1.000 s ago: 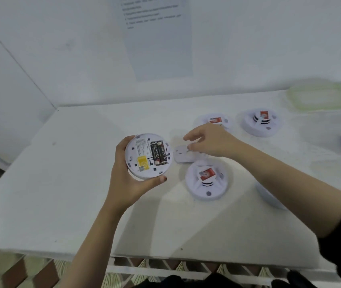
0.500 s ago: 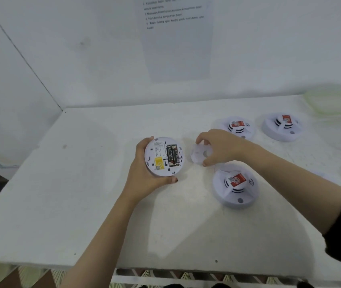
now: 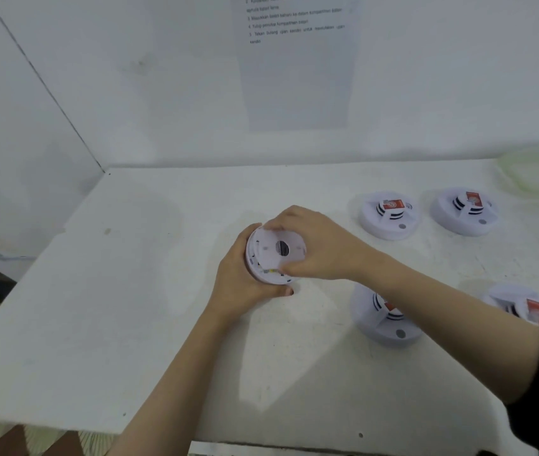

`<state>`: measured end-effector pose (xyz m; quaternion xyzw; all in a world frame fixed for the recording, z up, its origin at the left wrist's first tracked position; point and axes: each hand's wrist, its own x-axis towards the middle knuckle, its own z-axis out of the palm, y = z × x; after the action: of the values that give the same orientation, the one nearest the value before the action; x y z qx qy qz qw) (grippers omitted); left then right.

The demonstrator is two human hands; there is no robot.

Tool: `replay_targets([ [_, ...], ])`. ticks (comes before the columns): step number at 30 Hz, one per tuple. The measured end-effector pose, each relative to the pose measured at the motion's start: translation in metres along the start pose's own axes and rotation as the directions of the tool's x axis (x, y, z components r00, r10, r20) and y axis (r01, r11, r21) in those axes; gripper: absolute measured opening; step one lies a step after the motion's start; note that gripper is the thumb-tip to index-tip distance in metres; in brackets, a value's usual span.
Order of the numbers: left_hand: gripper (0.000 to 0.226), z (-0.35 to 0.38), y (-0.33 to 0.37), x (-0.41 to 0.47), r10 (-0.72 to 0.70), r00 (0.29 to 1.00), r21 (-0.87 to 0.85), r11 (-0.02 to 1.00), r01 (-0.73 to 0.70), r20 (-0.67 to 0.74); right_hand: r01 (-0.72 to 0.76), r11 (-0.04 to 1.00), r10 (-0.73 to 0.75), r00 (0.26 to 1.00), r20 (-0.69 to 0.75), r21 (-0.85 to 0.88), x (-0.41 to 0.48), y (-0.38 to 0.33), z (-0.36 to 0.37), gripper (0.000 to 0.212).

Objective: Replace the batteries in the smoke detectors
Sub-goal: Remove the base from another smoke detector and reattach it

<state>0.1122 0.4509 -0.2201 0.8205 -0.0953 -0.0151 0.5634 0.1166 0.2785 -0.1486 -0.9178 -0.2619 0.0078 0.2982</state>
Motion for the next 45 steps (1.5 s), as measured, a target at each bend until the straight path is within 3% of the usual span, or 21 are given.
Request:
replay_targets([
  [6,0.099,0.000,0.003,-0.004,0.017,0.999,-0.028,0.999,-0.018,-0.032,0.011,0.998,-0.009,0.999,0.032,-0.054,0.003,-0.001,0.008,0.059],
  [21,0.090,-0.003,0.010,-0.008,0.065,0.998,0.001,0.998,-0.065,-0.016,-0.079,0.995,0.084,0.994,0.065,-0.063,0.011,0.006,0.013,0.057],
  [28,0.089,-0.003,0.015,-0.009,0.128,0.992,0.002,0.992,-0.128,-0.016,-0.119,0.993,0.118,0.993,0.027,0.002,0.005,0.007,0.013,0.060],
  [34,0.092,-0.003,0.014,-0.009,0.136,0.991,0.014,0.991,-0.136,-0.012,-0.100,0.995,0.099,0.995,0.028,0.017,0.002,0.008,0.013,0.061],
  [41,0.088,-0.001,0.017,-0.010,0.119,0.993,0.023,0.993,-0.119,-0.025,-0.048,0.995,0.042,0.996,-0.075,-0.089,-0.004,0.006,0.014,0.054],
  [45,0.097,-0.002,0.019,-0.011,0.138,0.990,0.028,0.990,-0.137,-0.028,0.006,0.987,-0.023,0.995,-0.102,-0.158,-0.005,0.009,0.015,0.049],
])
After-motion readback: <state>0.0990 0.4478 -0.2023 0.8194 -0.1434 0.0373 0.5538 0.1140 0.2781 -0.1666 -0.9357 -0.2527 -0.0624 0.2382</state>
